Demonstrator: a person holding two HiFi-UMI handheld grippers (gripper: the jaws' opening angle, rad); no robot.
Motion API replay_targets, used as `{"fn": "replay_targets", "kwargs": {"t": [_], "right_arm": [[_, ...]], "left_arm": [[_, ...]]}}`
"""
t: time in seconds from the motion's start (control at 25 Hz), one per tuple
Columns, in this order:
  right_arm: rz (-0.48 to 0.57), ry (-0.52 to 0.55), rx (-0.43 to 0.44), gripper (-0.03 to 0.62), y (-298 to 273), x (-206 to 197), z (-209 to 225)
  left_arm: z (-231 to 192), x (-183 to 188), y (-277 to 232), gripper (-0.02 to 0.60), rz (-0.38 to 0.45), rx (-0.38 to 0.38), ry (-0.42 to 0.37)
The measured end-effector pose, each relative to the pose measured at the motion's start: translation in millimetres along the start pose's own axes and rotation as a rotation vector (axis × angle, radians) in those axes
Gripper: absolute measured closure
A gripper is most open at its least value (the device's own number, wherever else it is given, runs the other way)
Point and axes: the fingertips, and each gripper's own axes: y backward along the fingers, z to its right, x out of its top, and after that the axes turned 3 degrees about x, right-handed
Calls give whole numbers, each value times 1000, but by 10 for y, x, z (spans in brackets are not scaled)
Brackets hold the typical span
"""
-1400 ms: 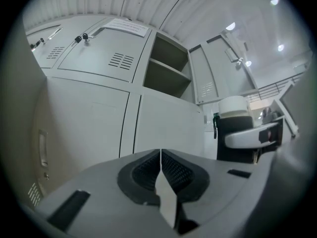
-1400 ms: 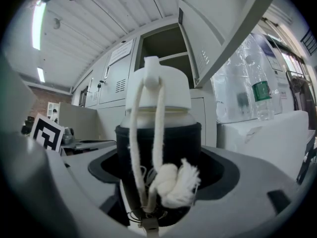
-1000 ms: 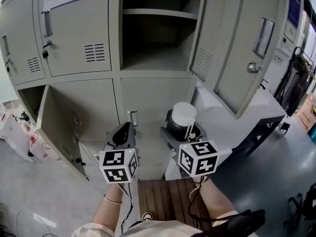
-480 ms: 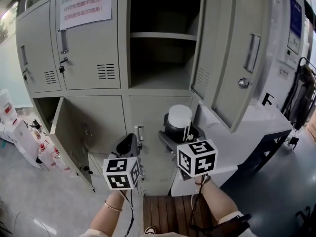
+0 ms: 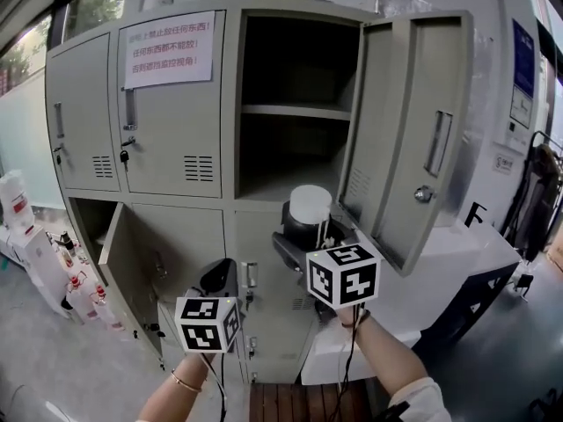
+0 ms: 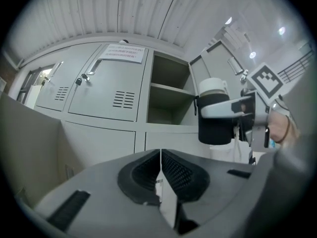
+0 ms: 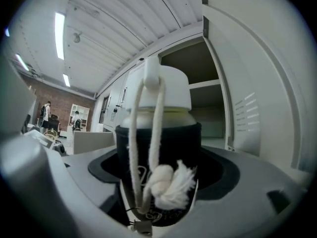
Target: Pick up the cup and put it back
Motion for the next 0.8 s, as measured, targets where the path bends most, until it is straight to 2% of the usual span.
{"fn": "replay_targets", "kwargs": {"t": [0.24, 0.56, 0.8], "right_arm": [[32, -4, 13, 184, -163, 418, 82], [93, 24, 8, 184, -350, 1152, 155], [90, 42, -4, 184, -481, 1563, 222]], "left_arm": [[-50, 178, -4, 569, 14, 15, 19], [-271, 380, 4, 569, 30, 46, -3], [-388, 538, -83, 569, 28, 44, -19]]}}
